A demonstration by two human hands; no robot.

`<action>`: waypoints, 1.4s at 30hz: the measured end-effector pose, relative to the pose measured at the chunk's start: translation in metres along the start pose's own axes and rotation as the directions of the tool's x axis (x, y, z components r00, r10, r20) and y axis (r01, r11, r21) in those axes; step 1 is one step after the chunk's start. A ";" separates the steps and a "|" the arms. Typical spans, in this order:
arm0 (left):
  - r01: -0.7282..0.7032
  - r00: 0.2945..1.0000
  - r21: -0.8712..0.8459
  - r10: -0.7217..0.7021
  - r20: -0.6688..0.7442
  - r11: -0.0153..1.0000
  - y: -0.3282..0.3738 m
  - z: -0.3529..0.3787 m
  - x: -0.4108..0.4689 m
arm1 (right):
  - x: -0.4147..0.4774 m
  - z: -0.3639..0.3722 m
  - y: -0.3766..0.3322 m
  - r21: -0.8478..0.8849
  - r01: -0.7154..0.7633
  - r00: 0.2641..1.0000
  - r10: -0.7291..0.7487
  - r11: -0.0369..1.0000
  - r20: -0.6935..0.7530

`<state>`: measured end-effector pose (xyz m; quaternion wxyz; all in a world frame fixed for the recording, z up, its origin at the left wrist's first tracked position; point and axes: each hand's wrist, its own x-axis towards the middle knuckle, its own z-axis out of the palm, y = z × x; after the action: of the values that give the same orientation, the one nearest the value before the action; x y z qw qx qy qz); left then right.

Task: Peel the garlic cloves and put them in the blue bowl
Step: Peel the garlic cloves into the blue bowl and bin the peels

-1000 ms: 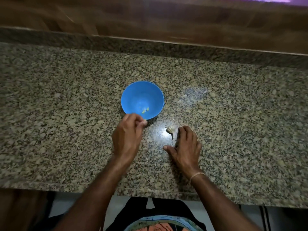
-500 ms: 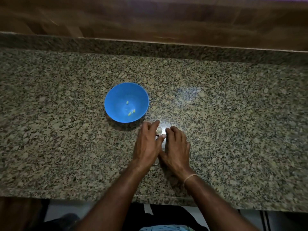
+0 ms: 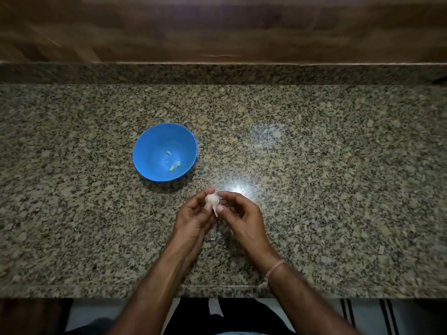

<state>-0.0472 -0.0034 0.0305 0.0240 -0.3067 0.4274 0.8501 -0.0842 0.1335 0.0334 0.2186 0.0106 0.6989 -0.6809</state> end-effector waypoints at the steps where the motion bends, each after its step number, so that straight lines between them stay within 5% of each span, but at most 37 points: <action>1: 0.000 1.000 -0.033 0.001 0.005 0.999 0.003 0.003 -0.005 | -0.002 0.000 -0.002 0.023 0.007 1.000 -0.007 1.000 0.003; 17: -0.043 0.999 -0.099 0.041 -0.027 0.994 0.005 0.025 -0.023 | -0.015 -0.014 -0.019 0.013 0.135 0.991 -0.135 0.991 -0.011; 29: 0.044 0.992 -0.273 -0.009 0.128 0.961 0.010 0.030 -0.032 | -0.019 -0.013 -0.024 -0.138 0.264 0.961 -0.273 0.955 -0.050; 35: 0.043 0.983 -0.214 -0.003 0.183 0.976 0.010 0.022 -0.030 | -0.022 -0.012 -0.022 -0.114 0.239 0.968 -0.246 0.964 -0.050; 42: -0.068 0.994 -0.017 0.069 0.084 0.998 0.009 0.022 -0.029 | -0.020 -0.016 -0.020 -0.048 0.164 0.986 -0.164 0.985 -0.010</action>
<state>-0.0376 0.0137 0.0626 0.0107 -0.2559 0.4304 0.8655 -0.0772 0.1530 0.0579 0.1571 -0.0473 0.7148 -0.6798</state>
